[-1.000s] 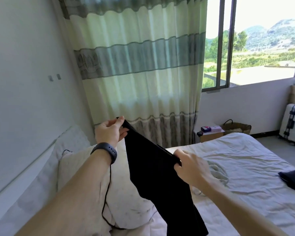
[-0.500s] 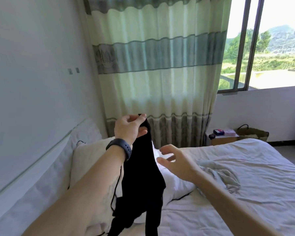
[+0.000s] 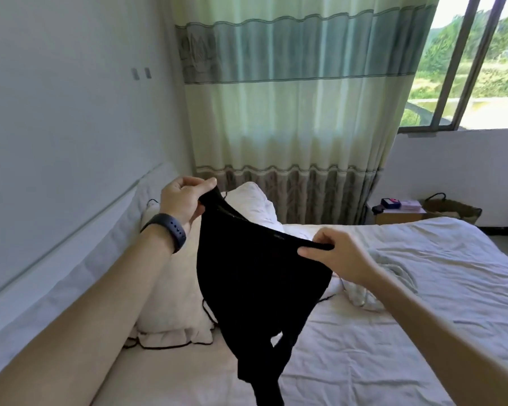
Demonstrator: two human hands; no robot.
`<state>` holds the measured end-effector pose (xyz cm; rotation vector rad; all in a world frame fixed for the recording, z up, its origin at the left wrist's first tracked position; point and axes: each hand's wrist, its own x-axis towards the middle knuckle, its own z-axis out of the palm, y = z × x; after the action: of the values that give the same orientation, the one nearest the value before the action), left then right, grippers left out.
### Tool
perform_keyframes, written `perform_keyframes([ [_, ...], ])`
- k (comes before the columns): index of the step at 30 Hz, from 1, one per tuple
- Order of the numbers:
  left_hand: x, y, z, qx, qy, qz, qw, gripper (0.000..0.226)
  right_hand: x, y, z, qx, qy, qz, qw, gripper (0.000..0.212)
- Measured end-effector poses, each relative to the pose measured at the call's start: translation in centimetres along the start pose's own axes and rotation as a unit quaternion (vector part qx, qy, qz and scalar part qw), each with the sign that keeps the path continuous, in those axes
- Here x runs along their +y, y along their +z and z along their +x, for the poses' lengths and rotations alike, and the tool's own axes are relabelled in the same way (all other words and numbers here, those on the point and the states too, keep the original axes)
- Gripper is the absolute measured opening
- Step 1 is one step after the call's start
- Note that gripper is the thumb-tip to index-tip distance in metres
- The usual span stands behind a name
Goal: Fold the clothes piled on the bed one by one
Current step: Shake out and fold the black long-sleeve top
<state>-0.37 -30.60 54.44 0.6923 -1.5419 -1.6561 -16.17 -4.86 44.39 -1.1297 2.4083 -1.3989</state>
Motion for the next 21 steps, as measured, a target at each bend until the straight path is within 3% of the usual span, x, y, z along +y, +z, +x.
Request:
perform_keyframes([
  [3,-2.4,-1.9,-0.2,-0.057,-0.035,0.054,0.996,0.023,-0.9,-3.7,0.4,-0.047,-0.013,-0.077,0.996,0.020],
  [5,-4.1,-2.9,0.0,-0.071,-0.017,0.182,0.981,0.026,-0.7,-5.9,0.9,-0.010,-0.031,-0.164,0.986,0.014],
  [7,-5.6,-3.6,0.2,-0.147,-0.002,0.353,0.924,0.022,0.2,-7.3,1.2,0.070,-0.044,-0.225,0.971,0.013],
  [9,-6.8,-3.8,0.2,-0.247,-0.018,0.460,0.853,0.018,1.0,-7.7,1.0,0.113,-0.036,-0.243,0.963,0.012],
  [10,-7.3,-3.7,0.2,-0.260,-0.014,0.497,0.828,0.019,1.5,-7.5,0.8,0.120,-0.037,-0.243,0.962,0.013],
  [14,-7.8,-2.4,0.6,-0.189,0.042,0.595,0.780,0.014,2.5,-6.5,-0.1,0.148,-0.042,-0.211,0.965,0.007],
  [15,-7.8,-2.1,0.6,-0.192,0.012,0.588,0.786,0.015,2.6,-6.6,-0.3,0.154,-0.038,-0.204,0.966,0.009],
  [18,-7.6,-1.2,-0.1,-0.212,-0.203,0.391,0.872,0.019,2.4,-7.0,-1.1,0.152,0.003,-0.171,0.973,0.023],
  [21,-7.6,0.3,-0.9,-0.229,-0.269,0.190,0.916,0.020,2.2,-6.8,-1.8,0.132,0.042,-0.152,0.979,0.032],
])
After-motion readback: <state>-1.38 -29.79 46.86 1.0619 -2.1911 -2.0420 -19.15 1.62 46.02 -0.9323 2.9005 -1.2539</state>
